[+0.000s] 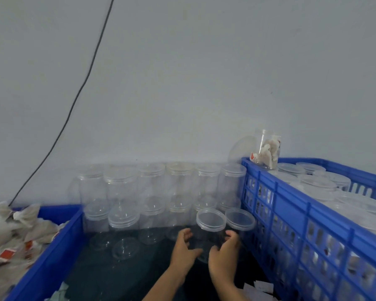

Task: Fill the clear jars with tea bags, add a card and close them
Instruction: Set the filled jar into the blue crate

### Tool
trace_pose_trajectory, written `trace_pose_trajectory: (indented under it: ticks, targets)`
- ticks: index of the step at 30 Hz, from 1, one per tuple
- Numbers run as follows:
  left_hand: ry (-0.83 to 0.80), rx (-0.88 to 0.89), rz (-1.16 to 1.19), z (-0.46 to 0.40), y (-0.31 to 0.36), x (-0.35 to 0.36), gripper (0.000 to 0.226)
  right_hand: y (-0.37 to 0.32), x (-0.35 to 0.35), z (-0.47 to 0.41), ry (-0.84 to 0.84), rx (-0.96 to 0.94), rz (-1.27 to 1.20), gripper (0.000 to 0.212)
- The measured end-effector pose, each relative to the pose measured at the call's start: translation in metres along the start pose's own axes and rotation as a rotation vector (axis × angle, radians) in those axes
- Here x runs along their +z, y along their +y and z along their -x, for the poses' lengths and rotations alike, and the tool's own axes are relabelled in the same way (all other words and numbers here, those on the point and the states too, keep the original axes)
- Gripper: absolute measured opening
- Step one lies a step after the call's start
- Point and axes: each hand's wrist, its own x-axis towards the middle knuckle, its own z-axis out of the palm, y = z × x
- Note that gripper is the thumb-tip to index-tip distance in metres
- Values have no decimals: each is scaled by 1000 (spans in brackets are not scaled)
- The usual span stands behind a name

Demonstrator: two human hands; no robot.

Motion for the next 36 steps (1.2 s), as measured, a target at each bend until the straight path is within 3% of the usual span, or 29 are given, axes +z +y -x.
trace_pose_trajectory:
  ticks: [3, 8, 13, 18, 24, 27, 32, 36]
  targets:
    - [-62, 37, 30, -6, -3, 14, 75, 10, 6, 2, -68, 67, 3, 58]
    - [-50, 82, 87, -16, -11, 21, 61, 14, 8, 2, -119, 76, -6, 59]
    - [8, 68, 43, -12, -9, 14, 61, 5, 7, 7, -131, 110, -66, 55]
    - [56, 110, -113, 10, 6, -7, 72, -12, -3, 22, -193, 86, -78, 44]
    - [71, 92, -105, 76, 10, -53, 85, -23, -24, 70, -287, -4, -26, 26]
    - [137, 123, -123, 122, 1, -76, 88, -20, -28, 104, -359, -4, -139, 24]
    - [278, 179, -283, 182, -17, -106, 93, -18, -33, 150, -514, 34, -529, 29]
    - [352, 263, -485, 197, -21, -114, 100, -21, -36, 163, -633, 5, -587, 45]
